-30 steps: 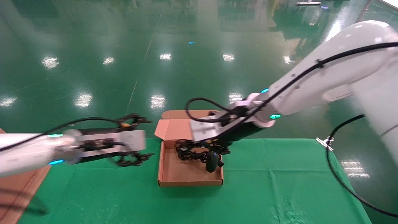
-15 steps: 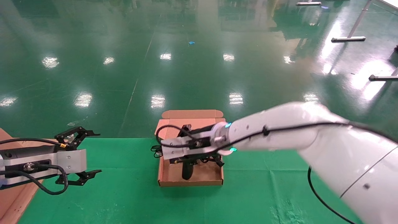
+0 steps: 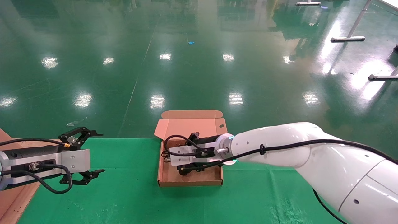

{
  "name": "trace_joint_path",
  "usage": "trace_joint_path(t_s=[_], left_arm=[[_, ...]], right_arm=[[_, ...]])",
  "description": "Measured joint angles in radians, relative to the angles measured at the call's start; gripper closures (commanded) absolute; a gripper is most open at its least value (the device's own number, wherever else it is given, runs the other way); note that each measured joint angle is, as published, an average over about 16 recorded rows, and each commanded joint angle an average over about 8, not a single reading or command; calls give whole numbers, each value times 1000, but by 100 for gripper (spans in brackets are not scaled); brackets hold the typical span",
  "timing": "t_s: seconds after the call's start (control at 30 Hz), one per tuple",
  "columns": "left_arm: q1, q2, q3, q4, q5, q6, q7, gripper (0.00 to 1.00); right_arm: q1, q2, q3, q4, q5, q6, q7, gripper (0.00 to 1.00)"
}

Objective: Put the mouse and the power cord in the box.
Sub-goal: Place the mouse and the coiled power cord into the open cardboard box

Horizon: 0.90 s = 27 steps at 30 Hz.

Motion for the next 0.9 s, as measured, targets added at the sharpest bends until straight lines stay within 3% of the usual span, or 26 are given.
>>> trace_joint_path(t_s=[0.5, 0.9], left_arm=[[4, 10, -11, 6, -13, 13, -7, 0], [49, 29, -104, 16, -126, 121, -41, 0]], right_arm=[[-6, 18, 41, 14, 12, -38, 0, 0], [-93, 133, 190, 94, 144, -159, 30, 0]])
